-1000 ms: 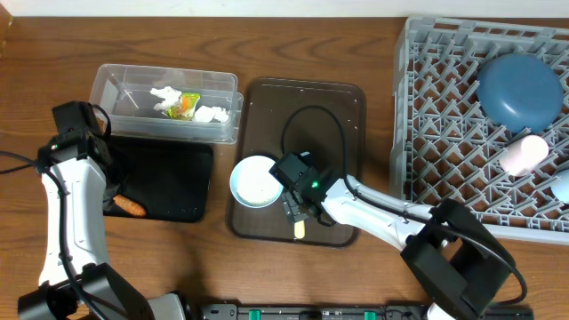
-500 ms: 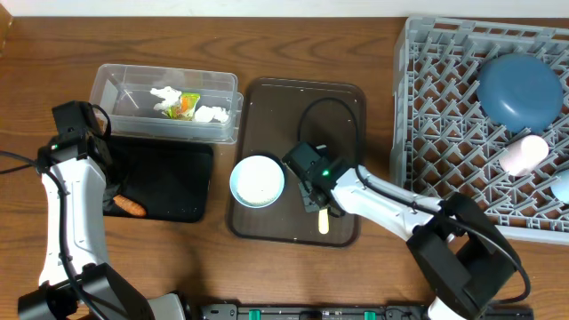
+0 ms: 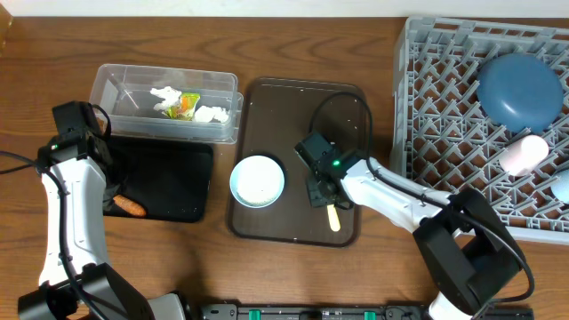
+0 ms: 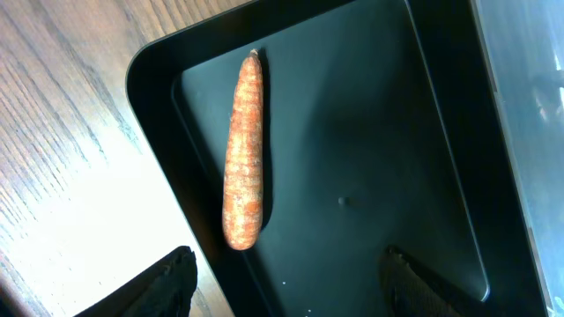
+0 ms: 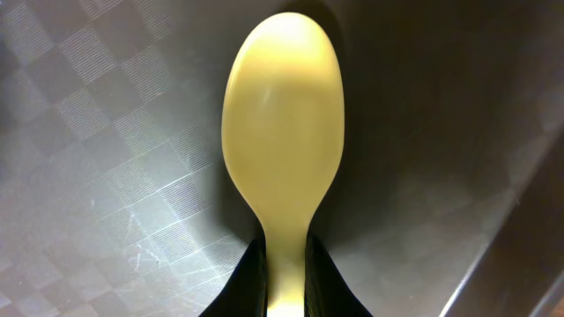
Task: Sort waste into correct bins and load items into the dishwasher rack
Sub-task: 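Reach right gripper to yellow spoon and grasp it, then carry yellow spoon with right gripper and place it in rack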
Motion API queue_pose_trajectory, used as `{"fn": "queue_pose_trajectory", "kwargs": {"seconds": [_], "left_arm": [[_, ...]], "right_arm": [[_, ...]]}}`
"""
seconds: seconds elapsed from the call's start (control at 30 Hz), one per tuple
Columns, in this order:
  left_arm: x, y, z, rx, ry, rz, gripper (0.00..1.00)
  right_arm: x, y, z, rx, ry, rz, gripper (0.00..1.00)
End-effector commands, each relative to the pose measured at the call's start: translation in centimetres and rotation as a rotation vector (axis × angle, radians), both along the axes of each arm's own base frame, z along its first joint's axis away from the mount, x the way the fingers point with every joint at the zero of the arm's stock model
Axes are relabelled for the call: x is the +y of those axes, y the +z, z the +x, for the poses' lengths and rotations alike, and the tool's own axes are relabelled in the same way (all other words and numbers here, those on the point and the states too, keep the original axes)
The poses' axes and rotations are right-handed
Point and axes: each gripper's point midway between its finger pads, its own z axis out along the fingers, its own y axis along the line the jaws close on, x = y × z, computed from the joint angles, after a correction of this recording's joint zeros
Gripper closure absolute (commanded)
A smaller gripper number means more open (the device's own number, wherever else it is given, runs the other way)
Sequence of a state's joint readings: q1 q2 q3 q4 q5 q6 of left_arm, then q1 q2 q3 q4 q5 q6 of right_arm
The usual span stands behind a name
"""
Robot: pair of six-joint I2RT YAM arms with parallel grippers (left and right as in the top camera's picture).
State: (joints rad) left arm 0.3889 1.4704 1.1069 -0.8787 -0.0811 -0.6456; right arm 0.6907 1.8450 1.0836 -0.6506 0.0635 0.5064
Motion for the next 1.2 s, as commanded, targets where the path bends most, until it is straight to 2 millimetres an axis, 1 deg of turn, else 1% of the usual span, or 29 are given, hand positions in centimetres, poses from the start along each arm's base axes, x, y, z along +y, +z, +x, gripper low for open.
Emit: {"fn": "queue_pose_trajectory", "kwargs": {"seconds": [0.0,0.1,0.2,0.33,0.4,0.5,0.57,0.63,0.7,0.77,0.83,0.87,0.9,1.0,1.07,1.17], "left_arm": [[0.1,0.6,0.4,-0.009,-0.02,0.013,0.33],[0.1,0.6,0.4,-0.009,-0.02,0.013,0.33],[0.1,0.6,0.4,-0.009,-0.02,0.013,0.33],[0.1,0.6,0.4,-0.009,-0.02,0.013,0.33],[0.1,0.6,0.4,-0.009,-0.02,0.013,0.32],[0.1,0.6,0.4,-0.009,-0.02,0.013,0.32],[0.1,0.6,0.4,-0.009,-0.02,0.013,0.32],[0.1,0.6,0.4,-0.009,-0.02,0.013,0.32],[0.1,0.6,0.4,-0.009,-0.02,0.013,0.32],[0.1,0.6,0.4,-0.009,-0.02,0.013,0.32],[0.1,0.6,0.4,-0.009,-0.02,0.013,0.32],[0.1,0.6,0.4,-0.009,-0.02,0.013,0.32],[0.1,0.6,0.4,-0.009,-0.02,0.013,0.32],[0.1,0.6,0.4,-0.009,-0.02,0.013,0.32],[0.1,0.6,0.4,-0.009,-0.02,0.013,0.32],[0.1,0.6,0.4,-0.009,-0.02,0.013,0.32]], "right_arm": [[-0.9,-0.6,0.1,0.021,-0.025,-0.015,0.99],[-1.1,0.4,0.8,0.008,-0.015,-0.009,0.99],[-1.1,2.3,1.8,-0.02,0.02,0.001,0.99],[-1.1,6.5,3.8,-0.094,0.034,0.039,0.99],[-1.6,9.2,5.2,-0.144,0.004,0.069,0.99],[-2.8,13.0,6.8,-0.213,-0.006,0.118,0.99],[-3.7,15.2,7.5,-0.25,-0.002,0.152,0.99],[-5.2,17.0,7.8,-0.277,-0.015,0.169,0.99],[-7.2,17.9,7.9,-0.289,-0.042,0.159,0.98],[-9.3,18.1,7.6,-0.273,-0.089,0.144,0.97],[-11.3,17.7,7.2,-0.236,-0.138,0.122,0.97],[-12.2,17.4,7.0,-0.222,-0.154,0.107,0.95],[-13.2,16.8,7.0,-0.207,-0.165,0.084,0.92],[-16.1,14.8,6.4,-0.167,-0.228,0.01,0.94],[-17.2,13.6,6.0,-0.139,-0.252,-0.017,0.96],[-18.0,12.3,5.5,-0.115,-0.275,-0.028,0.97]]}}
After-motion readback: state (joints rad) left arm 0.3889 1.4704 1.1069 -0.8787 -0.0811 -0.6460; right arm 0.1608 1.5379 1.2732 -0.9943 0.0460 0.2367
